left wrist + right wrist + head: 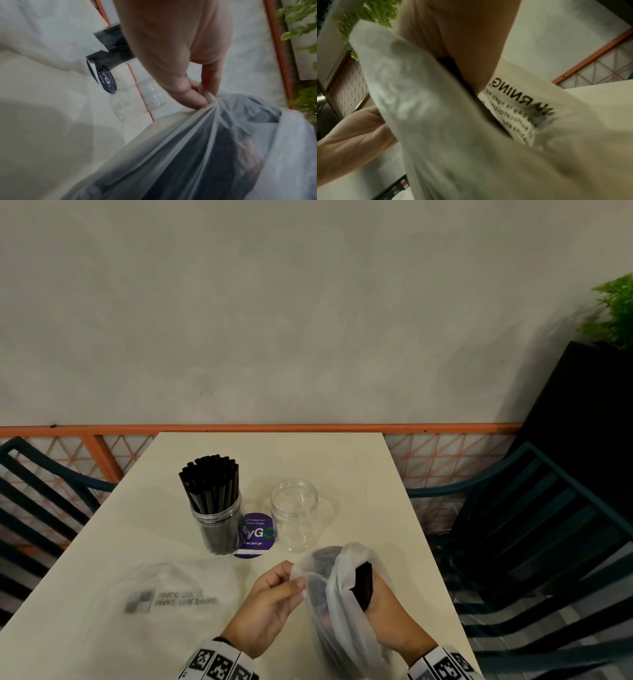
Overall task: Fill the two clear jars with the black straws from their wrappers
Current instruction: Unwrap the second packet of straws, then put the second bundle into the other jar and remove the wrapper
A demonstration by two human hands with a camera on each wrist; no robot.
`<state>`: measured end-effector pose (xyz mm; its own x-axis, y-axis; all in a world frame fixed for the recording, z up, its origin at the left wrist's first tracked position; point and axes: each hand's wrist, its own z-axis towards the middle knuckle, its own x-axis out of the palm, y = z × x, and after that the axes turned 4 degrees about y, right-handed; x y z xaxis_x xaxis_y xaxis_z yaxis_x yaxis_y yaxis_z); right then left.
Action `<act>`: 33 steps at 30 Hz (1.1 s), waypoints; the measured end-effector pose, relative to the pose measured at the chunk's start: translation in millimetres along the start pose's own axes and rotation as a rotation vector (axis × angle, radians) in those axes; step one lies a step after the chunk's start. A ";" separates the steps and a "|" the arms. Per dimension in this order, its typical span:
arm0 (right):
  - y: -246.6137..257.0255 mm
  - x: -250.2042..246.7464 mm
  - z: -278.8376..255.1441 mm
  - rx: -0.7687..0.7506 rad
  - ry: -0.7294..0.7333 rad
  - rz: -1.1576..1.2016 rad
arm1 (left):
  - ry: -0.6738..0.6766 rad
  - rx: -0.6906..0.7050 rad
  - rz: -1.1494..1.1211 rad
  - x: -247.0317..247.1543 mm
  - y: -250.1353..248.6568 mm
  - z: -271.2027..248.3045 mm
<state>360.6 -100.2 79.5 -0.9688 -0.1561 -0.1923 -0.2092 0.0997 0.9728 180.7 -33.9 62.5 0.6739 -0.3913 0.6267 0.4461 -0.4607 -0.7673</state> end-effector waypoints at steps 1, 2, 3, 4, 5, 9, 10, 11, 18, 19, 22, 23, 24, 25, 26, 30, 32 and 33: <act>2.0 0.8 -2.8 -0.002 -0.007 -0.023 | -0.001 -0.014 -0.005 -1.1 0.1 -0.7; -1.7 0.4 -3.4 0.006 -0.001 -0.034 | 0.010 -0.022 0.027 0.2 -2.4 -1.4; 0.0 -1.0 -2.5 0.023 -0.005 -0.033 | 0.027 -0.017 0.141 2.8 -6.4 -2.3; -0.2 -2.1 -1.2 0.026 0.001 -0.030 | 0.045 0.003 0.352 4.3 -11.2 -2.7; 3.4 -3.6 -1.9 0.019 0.022 -0.015 | 0.070 0.034 0.615 3.6 -16.0 -1.6; 1.6 -10.9 1.9 0.045 0.074 0.029 | 0.088 0.155 1.109 5.3 -28.8 1.4; -2.2 -12.0 3.3 0.050 0.093 -0.039 | 0.062 0.161 1.074 8.6 -28.1 1.0; -1.3 -12.7 3.0 0.061 0.099 -0.110 | 0.018 0.162 1.034 12.4 -25.7 -0.5; -4.8 -13.2 0.3 -0.011 -0.005 -0.122 | -0.254 0.160 0.664 17.5 2.0 -1.5; -6.5 -11.1 -1.3 -0.019 -0.031 -0.097 | -0.229 0.118 0.566 18.9 2.6 -1.6; -10.9 -2.9 -3.1 -0.051 -0.118 -0.068 | -0.096 0.025 0.441 20.4 2.5 -1.9; -10.1 -0.3 -3.2 -0.064 -0.149 -0.065 | -0.044 0.002 0.429 19.2 1.1 -2.5; -9.5 2.0 -2.2 -0.087 -0.183 -0.061 | -0.010 -0.025 0.406 16.2 0.2 -2.1; -8.8 3.2 -1.8 -0.098 -0.209 -0.054 | 0.016 -0.041 0.361 13.9 -0.3 -2.2; -9.0 3.5 -0.7 -0.109 -0.232 -0.037 | 0.031 -0.051 0.303 11.2 -1.1 -2.7; -13.9 4.8 2.7 -0.104 -0.242 0.000 | 0.084 -0.039 0.463 -0.8 -6.5 -4.4; -14.1 5.4 0.3 -0.100 -0.229 -0.013 | 0.067 -0.005 0.574 -3.9 -4.3 -3.8; -13.2 5.0 -1.8 -0.112 -0.223 -0.015 | 0.047 0.004 0.575 -4.1 -2.9 -3.6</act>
<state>358.7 -104.0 66.0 -0.9737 0.0655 -0.2184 -0.2197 -0.0127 0.9755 174.5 -33.8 62.7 0.7819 -0.6129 0.1140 0.0181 -0.1606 -0.9869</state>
